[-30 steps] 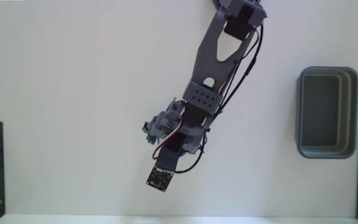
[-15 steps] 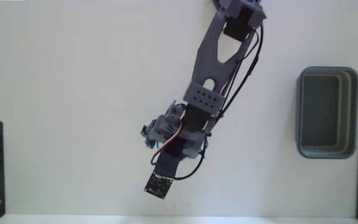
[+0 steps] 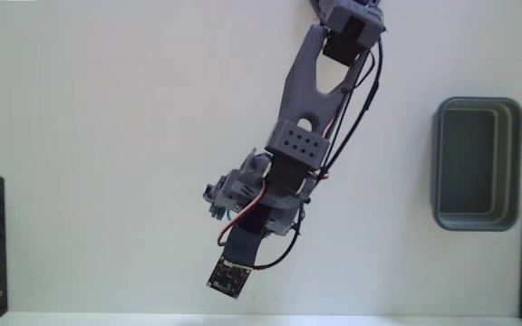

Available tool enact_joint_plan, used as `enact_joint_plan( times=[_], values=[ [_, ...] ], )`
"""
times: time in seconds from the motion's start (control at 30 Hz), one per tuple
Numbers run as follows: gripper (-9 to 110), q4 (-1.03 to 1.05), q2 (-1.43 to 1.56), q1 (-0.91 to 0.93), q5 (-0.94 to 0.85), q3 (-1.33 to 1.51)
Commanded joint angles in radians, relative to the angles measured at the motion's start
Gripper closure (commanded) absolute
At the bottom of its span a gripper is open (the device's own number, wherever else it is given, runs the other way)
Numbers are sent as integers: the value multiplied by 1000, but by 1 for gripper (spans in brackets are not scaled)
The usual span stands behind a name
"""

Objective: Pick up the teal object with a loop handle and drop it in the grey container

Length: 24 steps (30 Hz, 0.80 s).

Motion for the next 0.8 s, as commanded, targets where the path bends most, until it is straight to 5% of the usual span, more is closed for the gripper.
enact_joint_plan(
  times=[0.0, 0.37, 0.77],
  values=[
    [36, 55, 28, 16, 5, -110],
    [36, 245, -77, 16, 5, -404],
    [36, 240, -74, 15, 5, -397]
  ],
)
